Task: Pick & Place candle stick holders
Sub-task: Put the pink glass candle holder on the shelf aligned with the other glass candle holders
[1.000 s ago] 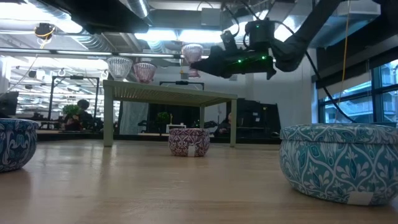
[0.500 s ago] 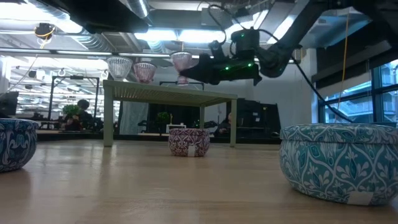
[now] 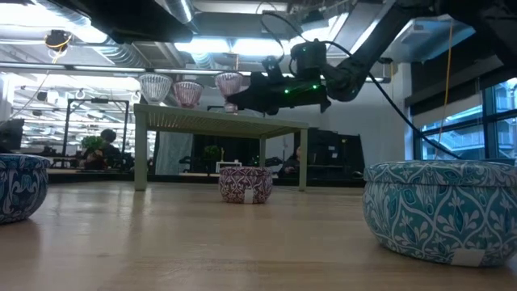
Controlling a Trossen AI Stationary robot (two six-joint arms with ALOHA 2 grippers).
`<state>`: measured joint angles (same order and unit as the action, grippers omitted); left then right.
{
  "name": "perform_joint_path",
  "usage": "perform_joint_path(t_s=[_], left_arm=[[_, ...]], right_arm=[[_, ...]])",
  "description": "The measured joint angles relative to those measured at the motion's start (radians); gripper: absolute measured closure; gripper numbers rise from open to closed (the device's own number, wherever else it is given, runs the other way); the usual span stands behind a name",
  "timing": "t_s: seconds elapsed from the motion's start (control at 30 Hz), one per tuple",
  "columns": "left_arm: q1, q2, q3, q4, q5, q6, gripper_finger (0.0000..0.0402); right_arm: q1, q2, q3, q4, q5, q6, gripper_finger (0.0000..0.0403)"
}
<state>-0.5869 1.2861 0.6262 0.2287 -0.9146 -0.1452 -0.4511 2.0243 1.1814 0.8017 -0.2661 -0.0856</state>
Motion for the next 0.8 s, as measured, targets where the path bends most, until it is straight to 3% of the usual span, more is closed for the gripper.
perform_joint_path(t_s=[0.8], left_arm=[[0.0,0.0,0.0,0.0,0.0,-0.002,0.037]], right_arm=[[0.003,-0.001,0.001,-0.107,0.0,0.028,0.0285]])
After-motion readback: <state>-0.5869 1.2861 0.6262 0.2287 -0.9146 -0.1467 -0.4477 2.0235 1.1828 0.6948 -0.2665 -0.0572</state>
